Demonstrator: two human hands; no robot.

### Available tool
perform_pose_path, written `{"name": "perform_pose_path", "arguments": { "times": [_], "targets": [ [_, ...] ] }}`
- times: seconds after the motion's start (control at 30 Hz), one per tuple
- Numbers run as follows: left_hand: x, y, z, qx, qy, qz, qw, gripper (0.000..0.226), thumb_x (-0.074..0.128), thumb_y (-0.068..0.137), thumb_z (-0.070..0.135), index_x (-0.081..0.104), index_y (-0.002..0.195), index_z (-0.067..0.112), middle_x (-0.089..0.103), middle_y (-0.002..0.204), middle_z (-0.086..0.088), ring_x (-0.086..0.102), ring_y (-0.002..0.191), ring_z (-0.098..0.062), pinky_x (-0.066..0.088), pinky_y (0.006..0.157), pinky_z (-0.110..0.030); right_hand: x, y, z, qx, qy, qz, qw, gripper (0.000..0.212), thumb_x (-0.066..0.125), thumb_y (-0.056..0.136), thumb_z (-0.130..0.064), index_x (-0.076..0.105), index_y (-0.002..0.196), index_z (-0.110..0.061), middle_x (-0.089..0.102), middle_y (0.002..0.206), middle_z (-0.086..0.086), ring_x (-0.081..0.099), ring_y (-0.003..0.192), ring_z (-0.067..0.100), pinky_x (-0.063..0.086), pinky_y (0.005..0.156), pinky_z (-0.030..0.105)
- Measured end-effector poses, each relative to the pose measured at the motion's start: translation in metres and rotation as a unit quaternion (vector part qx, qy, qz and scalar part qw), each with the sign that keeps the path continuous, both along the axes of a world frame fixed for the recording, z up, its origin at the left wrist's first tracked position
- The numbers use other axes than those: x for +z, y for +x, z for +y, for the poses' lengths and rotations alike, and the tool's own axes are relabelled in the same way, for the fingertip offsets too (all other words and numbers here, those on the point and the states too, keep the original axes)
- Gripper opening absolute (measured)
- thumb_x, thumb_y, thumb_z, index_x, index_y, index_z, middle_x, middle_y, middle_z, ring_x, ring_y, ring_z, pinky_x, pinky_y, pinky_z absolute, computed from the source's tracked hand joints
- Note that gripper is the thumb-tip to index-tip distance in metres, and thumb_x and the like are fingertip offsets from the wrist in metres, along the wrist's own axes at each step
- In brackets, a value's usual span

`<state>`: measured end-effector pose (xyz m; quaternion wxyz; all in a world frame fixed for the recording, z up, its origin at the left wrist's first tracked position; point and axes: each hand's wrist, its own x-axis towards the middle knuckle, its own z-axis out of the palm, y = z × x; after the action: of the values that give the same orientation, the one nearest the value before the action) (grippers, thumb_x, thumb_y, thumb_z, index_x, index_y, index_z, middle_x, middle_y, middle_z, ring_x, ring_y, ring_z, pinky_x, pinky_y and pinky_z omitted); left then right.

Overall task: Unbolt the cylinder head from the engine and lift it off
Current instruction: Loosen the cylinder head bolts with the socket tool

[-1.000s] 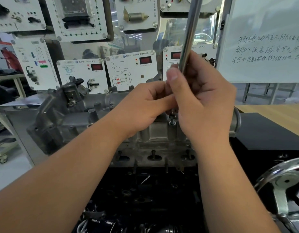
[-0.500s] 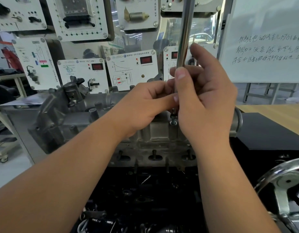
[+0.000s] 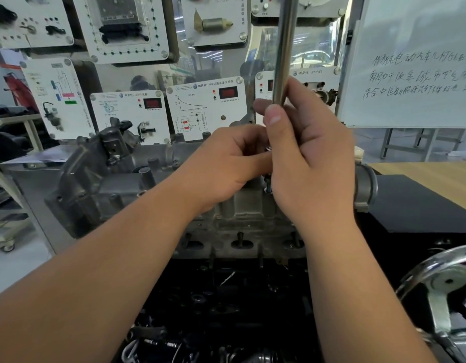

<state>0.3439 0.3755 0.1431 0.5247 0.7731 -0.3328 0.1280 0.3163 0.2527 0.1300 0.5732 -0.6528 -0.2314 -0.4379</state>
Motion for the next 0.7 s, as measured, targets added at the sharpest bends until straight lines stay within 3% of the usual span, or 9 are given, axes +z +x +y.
{"name": "perform_pose_path", "arguments": {
  "times": [0.1, 0.17, 0.23, 0.3, 0.4, 0.5, 0.63, 0.7],
  "targets": [
    [-0.001, 0.002, 0.003, -0.005, 0.008, -0.004, 1.0, 0.018, 0.065, 0.09, 0.026, 0.077, 0.1, 0.016, 0.073, 0.098, -0.024, 0.065, 0.099, -0.05, 0.05, 0.09, -0.066, -0.003, 0.003, -0.001, 0.019, 0.005, 0.019, 1.0, 0.045, 0.05, 0.102, -0.029, 0.055, 0.144, -0.014, 0.07, 0.124, -0.004, 0.062, 0.119, 0.003, 0.052, 0.101, 0.033],
    [-0.002, 0.002, 0.004, -0.005, 0.002, 0.003, 1.0, 0.027, 0.065, 0.092, 0.029, 0.075, 0.107, 0.009, 0.074, 0.101, -0.022, 0.068, 0.1, -0.046, 0.053, 0.094, -0.061, -0.005, 0.005, -0.002, 0.012, 0.003, 0.025, 1.0, 0.043, 0.049, 0.102, -0.036, 0.059, 0.139, -0.018, 0.07, 0.117, -0.014, 0.062, 0.116, -0.001, 0.052, 0.1, 0.027],
    [-0.003, 0.003, 0.004, -0.012, -0.012, -0.001, 1.0, 0.02, 0.065, 0.093, 0.031, 0.079, 0.099, 0.018, 0.078, 0.093, -0.008, 0.073, 0.09, -0.028, 0.06, 0.087, -0.044, -0.006, 0.006, -0.003, -0.002, -0.005, 0.017, 1.0, 0.034, 0.047, 0.103, -0.036, 0.065, 0.129, -0.023, 0.067, 0.101, -0.025, 0.063, 0.105, -0.008, 0.05, 0.089, 0.013],
    [-0.003, 0.004, 0.005, -0.003, -0.039, 0.0, 0.999, 0.016, 0.065, 0.09, 0.034, 0.08, 0.084, 0.034, 0.076, 0.08, 0.006, 0.07, 0.076, -0.01, 0.059, 0.075, -0.03, -0.007, 0.007, -0.008, 0.003, 0.001, 0.019, 1.0, 0.022, 0.045, 0.103, -0.031, 0.066, 0.112, -0.031, 0.069, 0.089, -0.023, 0.064, 0.091, -0.006, 0.049, 0.076, 0.009],
    [-0.002, 0.006, 0.007, 0.034, -0.1, 0.023, 0.994, 0.019, 0.065, 0.085, 0.039, 0.078, 0.072, 0.034, 0.07, 0.068, 0.008, 0.06, 0.061, -0.004, 0.053, 0.061, -0.019, -0.005, 0.006, -0.02, 0.016, 0.022, 0.073, 0.997, 0.019, 0.05, 0.097, -0.023, 0.066, 0.097, -0.033, 0.074, 0.089, -0.016, 0.066, 0.079, 0.005, 0.049, 0.065, 0.01],
    [0.0, 0.007, 0.009, 0.055, -0.159, 0.061, 0.984, 0.021, 0.067, 0.083, 0.041, 0.077, 0.068, 0.031, 0.068, 0.067, 0.007, 0.054, 0.056, -0.004, 0.049, 0.056, -0.017, -0.003, 0.003, -0.035, -0.006, -0.074, 0.142, 0.987, 0.016, 0.062, 0.09, -0.018, 0.067, 0.088, -0.033, 0.072, 0.083, -0.021, 0.063, 0.064, 0.007, 0.044, 0.053, 0.008],
    [0.001, 0.01, 0.01, 0.063, -0.192, 0.078, 0.976, 0.033, 0.064, 0.096, 0.034, 0.075, 0.065, 0.036, 0.065, 0.066, 0.008, 0.049, 0.052, -0.004, 0.045, 0.055, -0.02, -0.001, -0.005, -0.035, -0.084, -0.268, 0.167, 0.945, 0.013, 0.073, 0.085, -0.027, 0.073, 0.098, -0.031, 0.069, 0.082, -0.02, 0.063, 0.082, -0.002, 0.045, 0.068, 0.009],
    [0.001, 0.012, 0.01, 0.074, -0.192, 0.081, 0.975, 0.035, 0.064, 0.097, 0.035, 0.075, 0.064, 0.035, 0.062, 0.065, 0.006, 0.049, 0.05, -0.005, 0.045, 0.056, -0.023, -0.001, -0.009, -0.031, -0.119, -0.33, 0.18, 0.919, 0.019, 0.075, 0.085, -0.03, 0.075, 0.104, -0.031, 0.071, 0.093, -0.016, 0.064, 0.096, 0.008, 0.052, 0.083, 0.027]
  ]
}}
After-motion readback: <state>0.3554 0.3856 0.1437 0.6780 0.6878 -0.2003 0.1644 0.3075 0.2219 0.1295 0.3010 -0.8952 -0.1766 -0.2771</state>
